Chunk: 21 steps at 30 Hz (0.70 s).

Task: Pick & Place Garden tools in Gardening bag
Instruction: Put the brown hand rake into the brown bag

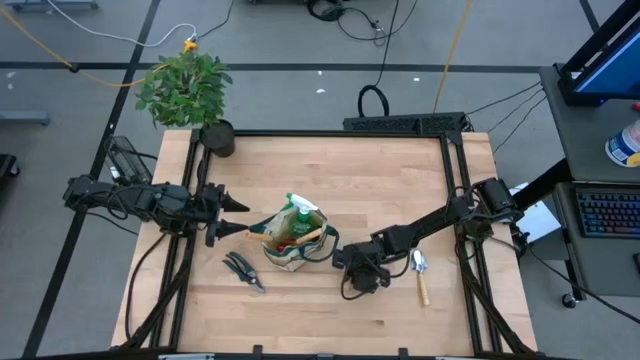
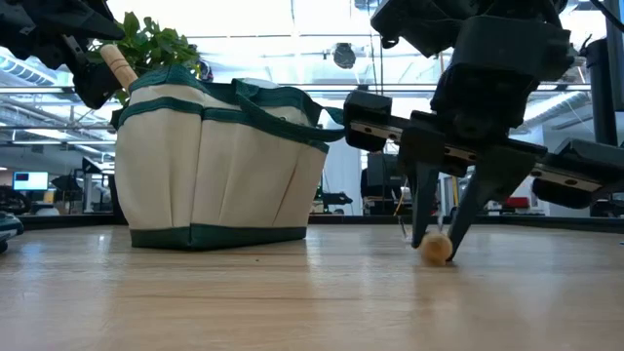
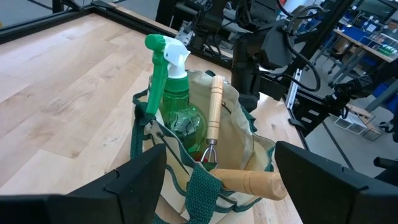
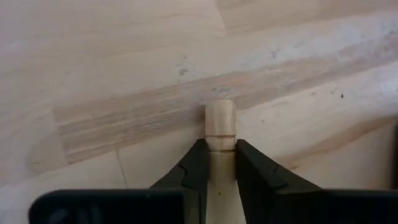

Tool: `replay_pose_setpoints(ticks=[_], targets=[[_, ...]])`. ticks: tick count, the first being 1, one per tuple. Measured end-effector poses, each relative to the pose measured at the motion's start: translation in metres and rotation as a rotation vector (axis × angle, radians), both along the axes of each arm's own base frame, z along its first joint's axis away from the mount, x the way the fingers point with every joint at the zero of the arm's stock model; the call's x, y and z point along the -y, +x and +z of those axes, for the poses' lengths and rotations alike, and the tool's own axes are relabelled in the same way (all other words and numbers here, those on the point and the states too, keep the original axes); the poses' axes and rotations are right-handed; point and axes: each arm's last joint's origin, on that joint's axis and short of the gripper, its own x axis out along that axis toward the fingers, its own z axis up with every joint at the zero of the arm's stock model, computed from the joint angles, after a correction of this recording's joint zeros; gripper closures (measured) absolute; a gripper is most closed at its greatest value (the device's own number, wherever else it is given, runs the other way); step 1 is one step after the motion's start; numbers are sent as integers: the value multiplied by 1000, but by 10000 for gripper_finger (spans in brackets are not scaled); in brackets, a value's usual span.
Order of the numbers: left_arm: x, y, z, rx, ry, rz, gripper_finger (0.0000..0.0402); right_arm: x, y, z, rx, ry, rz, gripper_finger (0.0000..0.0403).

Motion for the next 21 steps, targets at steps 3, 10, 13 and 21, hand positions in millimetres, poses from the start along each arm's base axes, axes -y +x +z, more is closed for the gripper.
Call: replay_pose_setpoints(ticks=[3, 10, 13, 21], targets=[[0, 0, 0, 0, 0, 0, 94, 0, 0, 0, -12, 3, -51, 356], [0, 0, 0, 0, -1, 0, 94, -4, -2, 1, -25, -24, -194, 356], [0, 0, 0, -1, -1, -2, 94, -8, -3, 2, -13, -48, -266, 355], [0, 0, 0, -3, 5, -4, 94, -17, -10, 20, 42, -46, -488, 354]])
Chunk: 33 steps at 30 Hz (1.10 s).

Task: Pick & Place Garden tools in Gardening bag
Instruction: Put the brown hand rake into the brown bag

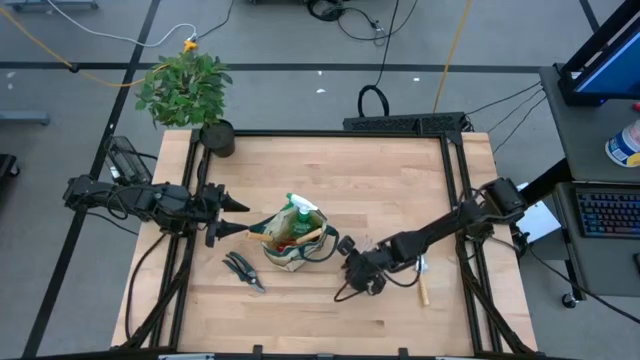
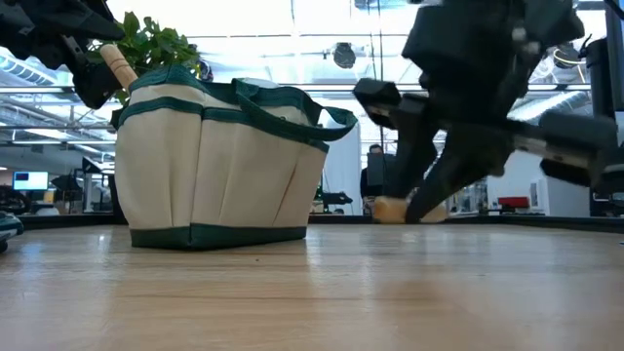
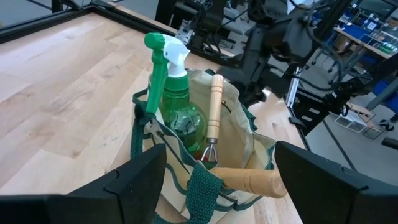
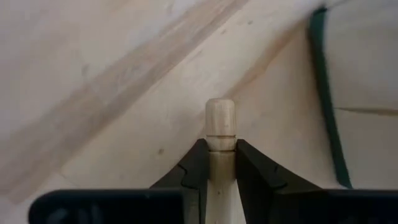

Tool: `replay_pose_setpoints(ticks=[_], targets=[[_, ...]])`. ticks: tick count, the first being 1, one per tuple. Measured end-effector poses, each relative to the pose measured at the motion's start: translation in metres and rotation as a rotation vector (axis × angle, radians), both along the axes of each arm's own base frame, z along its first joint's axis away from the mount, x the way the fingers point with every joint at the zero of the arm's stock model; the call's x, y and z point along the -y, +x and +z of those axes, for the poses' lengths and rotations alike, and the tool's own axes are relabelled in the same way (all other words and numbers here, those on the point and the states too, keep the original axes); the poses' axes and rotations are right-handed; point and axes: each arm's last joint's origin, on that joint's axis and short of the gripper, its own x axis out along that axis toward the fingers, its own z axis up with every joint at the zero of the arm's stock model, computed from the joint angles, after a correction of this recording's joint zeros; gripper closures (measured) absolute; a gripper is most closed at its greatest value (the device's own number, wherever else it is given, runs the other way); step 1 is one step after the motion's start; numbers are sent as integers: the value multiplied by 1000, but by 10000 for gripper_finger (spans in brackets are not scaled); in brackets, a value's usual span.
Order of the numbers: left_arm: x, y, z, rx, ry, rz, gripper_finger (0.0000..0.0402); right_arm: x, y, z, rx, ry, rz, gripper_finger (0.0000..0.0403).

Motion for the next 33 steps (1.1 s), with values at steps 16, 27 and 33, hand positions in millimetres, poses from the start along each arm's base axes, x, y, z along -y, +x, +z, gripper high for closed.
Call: replay_pose_setpoints(ticks=[16, 27, 33], targets=[[0, 0, 0, -1, -5, 1, 94, 3, -17, 42, 28, 423, -553, 354], [0, 0, 0, 4, 68, -17, 94, 19, -2, 107, 153, 1152, -571, 353], [0, 0, -1, -1, 82, -30, 94, 31, 8, 136, 326, 1417, -450, 353]])
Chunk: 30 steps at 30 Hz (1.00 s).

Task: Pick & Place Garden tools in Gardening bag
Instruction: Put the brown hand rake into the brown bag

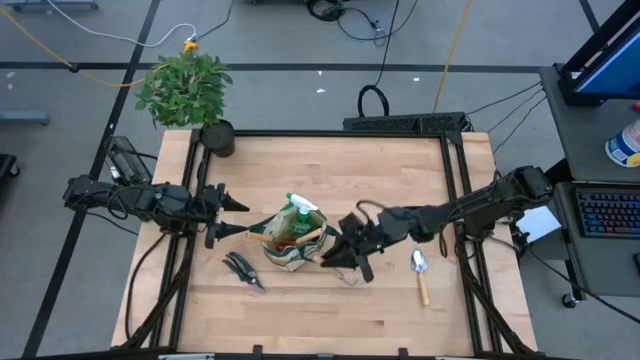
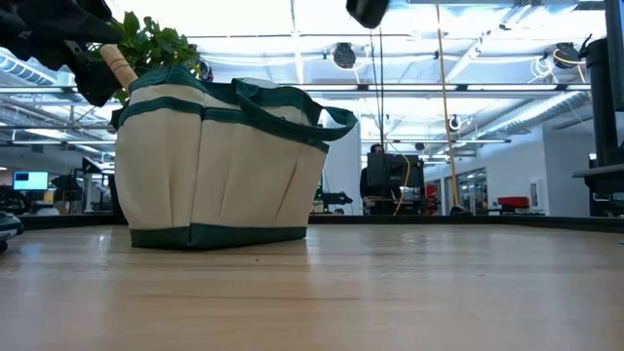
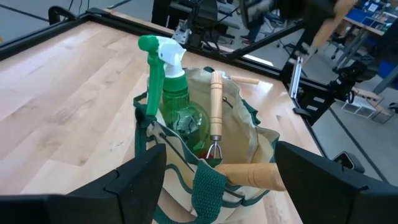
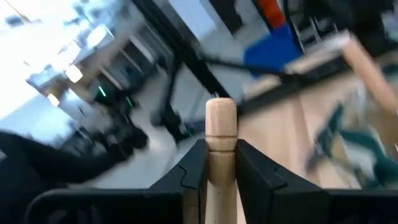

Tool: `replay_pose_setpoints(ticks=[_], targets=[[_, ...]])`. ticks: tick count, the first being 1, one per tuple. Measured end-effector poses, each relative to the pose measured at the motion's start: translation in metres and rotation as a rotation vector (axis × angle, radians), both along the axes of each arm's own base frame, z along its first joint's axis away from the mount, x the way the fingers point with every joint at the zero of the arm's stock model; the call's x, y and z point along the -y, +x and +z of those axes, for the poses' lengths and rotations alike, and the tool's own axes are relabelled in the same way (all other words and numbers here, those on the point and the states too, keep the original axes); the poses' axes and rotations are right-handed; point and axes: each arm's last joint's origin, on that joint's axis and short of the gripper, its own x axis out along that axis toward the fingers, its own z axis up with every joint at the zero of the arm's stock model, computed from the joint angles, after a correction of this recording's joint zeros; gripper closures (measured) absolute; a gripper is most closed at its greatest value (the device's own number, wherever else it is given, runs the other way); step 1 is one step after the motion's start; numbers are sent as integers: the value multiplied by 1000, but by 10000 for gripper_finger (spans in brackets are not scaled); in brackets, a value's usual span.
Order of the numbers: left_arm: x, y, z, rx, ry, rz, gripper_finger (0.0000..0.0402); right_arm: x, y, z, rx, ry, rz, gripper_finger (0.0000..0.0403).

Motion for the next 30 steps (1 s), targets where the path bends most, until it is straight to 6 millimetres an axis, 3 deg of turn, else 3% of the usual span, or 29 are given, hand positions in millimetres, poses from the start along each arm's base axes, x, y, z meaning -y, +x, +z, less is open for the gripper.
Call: replay_pose_setpoints(ticks=[7, 17, 21, 30], targets=[[0, 0, 0, 0, 6, -12, 94, 22, 4, 23, 242, 50, -139, 353], [0, 0, 0, 2, 11, -13, 94, 43, 4, 42, 483, -61, -420, 353], [0, 0, 0, 3, 11, -13, 94, 44, 14, 45, 501, -107, -463, 353], [1, 0, 0, 4, 12, -25, 94, 39, 58, 53, 566, -282, -504, 353]])
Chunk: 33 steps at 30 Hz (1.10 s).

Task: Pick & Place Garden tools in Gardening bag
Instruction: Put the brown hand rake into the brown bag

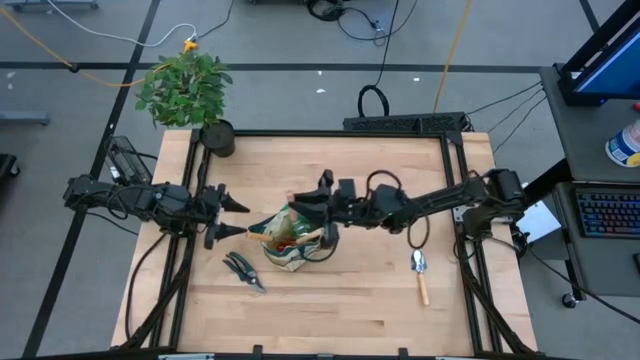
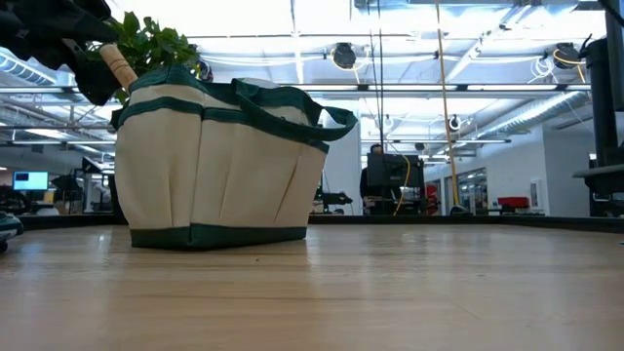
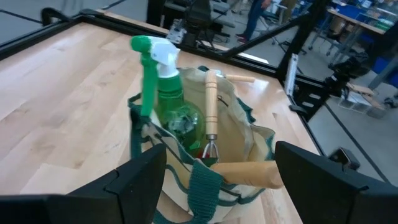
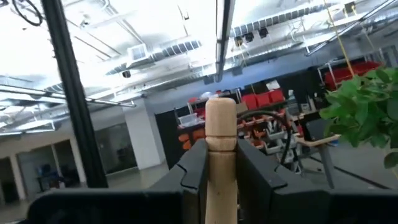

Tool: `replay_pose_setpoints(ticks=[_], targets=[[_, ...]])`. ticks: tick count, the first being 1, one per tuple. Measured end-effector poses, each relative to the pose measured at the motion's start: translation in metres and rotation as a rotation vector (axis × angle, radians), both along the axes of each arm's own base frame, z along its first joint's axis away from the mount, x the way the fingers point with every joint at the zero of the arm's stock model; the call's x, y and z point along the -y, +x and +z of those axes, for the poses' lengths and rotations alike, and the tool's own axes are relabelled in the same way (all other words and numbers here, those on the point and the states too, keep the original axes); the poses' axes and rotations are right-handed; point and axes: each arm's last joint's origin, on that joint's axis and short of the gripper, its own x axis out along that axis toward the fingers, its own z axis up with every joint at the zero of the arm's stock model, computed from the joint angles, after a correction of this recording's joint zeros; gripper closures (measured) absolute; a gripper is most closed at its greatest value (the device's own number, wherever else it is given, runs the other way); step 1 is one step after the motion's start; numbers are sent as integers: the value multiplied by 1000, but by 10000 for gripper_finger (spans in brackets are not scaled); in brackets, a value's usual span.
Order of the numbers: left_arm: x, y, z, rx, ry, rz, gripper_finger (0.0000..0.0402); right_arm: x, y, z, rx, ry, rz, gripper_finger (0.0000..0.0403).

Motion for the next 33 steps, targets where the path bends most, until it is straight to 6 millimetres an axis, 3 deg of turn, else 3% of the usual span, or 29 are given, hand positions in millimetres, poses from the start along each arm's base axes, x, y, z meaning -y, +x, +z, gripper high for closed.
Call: replay_pose_setpoints(ticks=[6, 13, 23, 33], targets=[[3, -1, 1, 19, 64, -128, 94, 2, 30, -26, -83, -9, -17, 353], [4, -5, 5, 80, 122, -201, 94, 7, 48, -47, -128, 3, -71, 353], [2, -18, 7, 120, 148, -207, 94, 7, 61, -78, -254, -8, -105, 353], [2, -17, -12, 153, 141, -205, 94, 7, 62, -84, -309, -16, -108, 353]])
